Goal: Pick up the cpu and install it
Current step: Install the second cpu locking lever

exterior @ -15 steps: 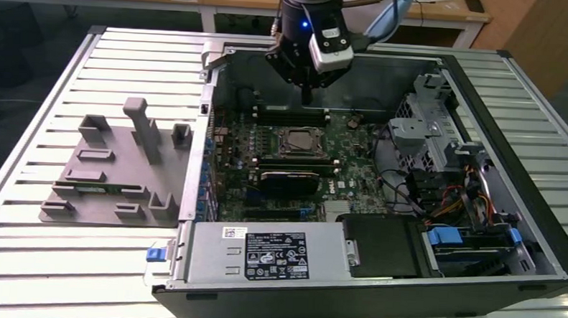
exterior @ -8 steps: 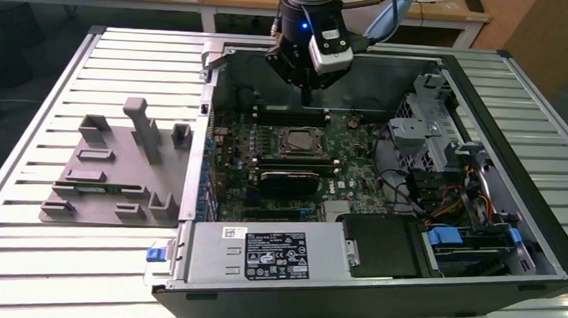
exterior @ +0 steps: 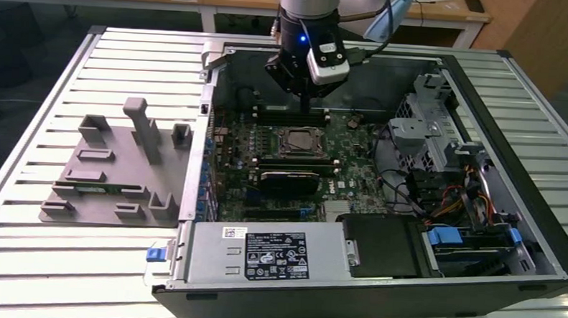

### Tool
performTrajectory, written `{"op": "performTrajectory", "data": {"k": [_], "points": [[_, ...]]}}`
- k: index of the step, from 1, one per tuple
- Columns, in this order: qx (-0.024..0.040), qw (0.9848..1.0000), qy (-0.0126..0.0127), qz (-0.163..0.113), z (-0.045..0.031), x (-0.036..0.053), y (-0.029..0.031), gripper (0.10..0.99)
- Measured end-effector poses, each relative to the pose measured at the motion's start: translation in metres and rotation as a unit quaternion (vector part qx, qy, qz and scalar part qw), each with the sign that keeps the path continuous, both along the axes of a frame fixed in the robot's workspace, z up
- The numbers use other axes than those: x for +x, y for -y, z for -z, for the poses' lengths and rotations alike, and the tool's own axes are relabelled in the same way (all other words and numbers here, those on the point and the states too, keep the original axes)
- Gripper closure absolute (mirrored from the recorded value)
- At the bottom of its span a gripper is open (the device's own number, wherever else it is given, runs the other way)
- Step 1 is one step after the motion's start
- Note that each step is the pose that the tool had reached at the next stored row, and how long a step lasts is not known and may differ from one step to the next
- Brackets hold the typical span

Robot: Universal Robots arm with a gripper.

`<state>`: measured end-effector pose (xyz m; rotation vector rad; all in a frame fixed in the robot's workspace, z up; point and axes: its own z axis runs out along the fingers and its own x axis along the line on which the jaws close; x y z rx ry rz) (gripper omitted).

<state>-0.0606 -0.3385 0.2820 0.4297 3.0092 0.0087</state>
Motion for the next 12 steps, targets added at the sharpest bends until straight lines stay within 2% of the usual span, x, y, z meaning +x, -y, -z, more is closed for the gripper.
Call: {"op": "performTrajectory", "data": {"k": [12], "points": [[0.0,1.0,0.0,0.0,0.002,0.0,0.0044,0.98]]}}
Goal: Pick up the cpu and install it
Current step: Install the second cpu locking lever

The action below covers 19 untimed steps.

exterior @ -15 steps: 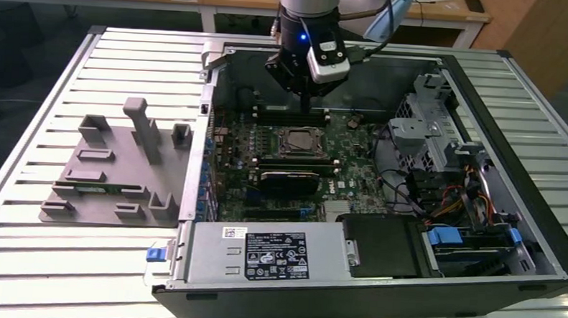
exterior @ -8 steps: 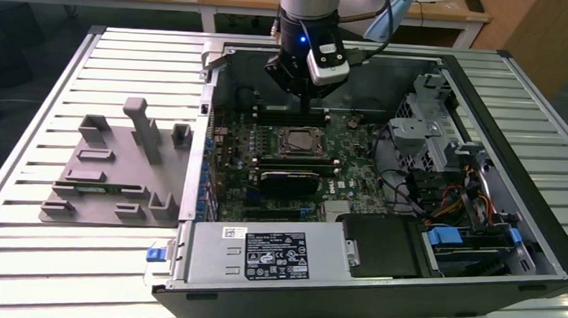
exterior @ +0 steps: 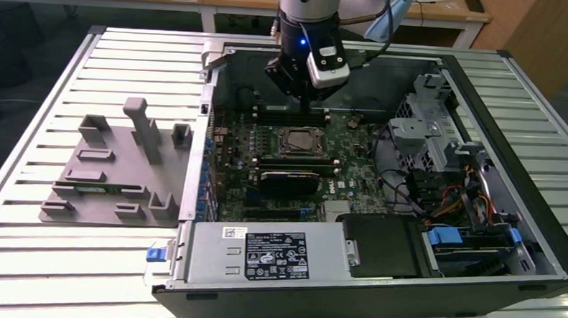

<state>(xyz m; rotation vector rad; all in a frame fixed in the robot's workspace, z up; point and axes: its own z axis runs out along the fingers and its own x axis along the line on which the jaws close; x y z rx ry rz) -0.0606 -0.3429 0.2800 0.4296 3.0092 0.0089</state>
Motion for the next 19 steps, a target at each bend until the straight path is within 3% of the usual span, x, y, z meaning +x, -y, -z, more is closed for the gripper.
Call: {"op": "performTrajectory", "data": {"k": [19], "points": [[-0.0001,1.0,0.0,0.0,0.0074,0.0,0.0047,0.98]]}}
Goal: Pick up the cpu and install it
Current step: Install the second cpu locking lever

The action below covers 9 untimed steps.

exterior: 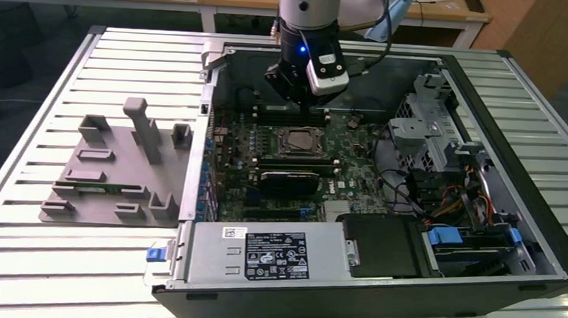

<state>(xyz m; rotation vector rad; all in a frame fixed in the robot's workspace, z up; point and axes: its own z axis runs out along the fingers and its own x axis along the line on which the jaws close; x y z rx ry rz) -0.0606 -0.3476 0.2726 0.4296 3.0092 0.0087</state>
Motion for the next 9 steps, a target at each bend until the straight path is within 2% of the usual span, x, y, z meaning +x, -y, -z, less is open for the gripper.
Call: {"op": "performTrajectory", "data": {"k": [9], "points": [[0.0001,1.0,0.0001,0.0,0.0048,0.0,0.0044,0.98]]}}
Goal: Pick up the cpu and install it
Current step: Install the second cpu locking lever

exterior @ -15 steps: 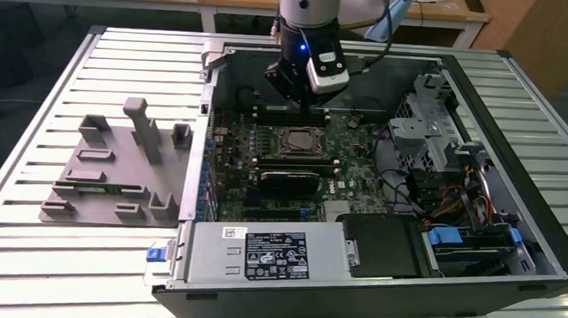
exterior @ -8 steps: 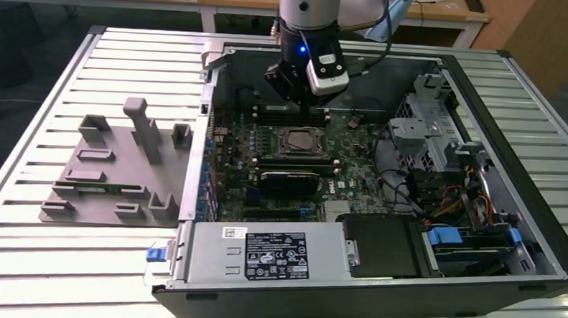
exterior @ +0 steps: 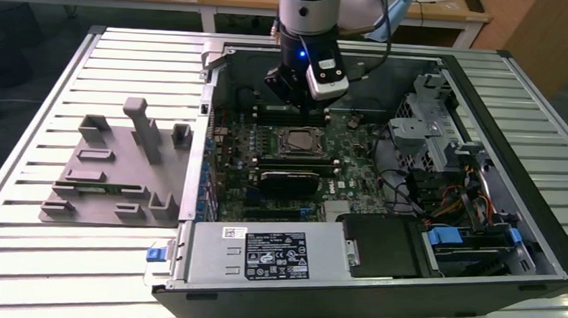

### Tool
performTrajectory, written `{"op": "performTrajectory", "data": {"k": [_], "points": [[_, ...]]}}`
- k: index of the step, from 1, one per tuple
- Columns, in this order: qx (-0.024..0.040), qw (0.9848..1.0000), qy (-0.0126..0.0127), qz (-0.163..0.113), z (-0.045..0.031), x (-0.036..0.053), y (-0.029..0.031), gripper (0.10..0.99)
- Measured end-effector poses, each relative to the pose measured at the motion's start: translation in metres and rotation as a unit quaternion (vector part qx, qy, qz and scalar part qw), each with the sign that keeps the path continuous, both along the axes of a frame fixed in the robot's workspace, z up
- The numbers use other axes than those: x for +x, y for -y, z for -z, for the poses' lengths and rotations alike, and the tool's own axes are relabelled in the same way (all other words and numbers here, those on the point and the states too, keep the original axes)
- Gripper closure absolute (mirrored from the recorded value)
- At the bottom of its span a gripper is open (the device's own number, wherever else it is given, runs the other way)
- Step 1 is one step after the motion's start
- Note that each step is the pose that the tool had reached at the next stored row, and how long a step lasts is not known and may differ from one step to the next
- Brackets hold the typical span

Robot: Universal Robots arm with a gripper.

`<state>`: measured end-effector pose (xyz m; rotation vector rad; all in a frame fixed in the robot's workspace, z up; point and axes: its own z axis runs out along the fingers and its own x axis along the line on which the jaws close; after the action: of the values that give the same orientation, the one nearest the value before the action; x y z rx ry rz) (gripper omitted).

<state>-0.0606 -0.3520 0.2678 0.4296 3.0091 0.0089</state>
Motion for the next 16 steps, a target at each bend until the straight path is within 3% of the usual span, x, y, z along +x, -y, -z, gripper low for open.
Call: {"op": "performTrajectory", "data": {"k": [16], "points": [[-0.0001,1.0,-0.0001,-0.005,0.0108,-0.0003,0.0079,0.98]]}}
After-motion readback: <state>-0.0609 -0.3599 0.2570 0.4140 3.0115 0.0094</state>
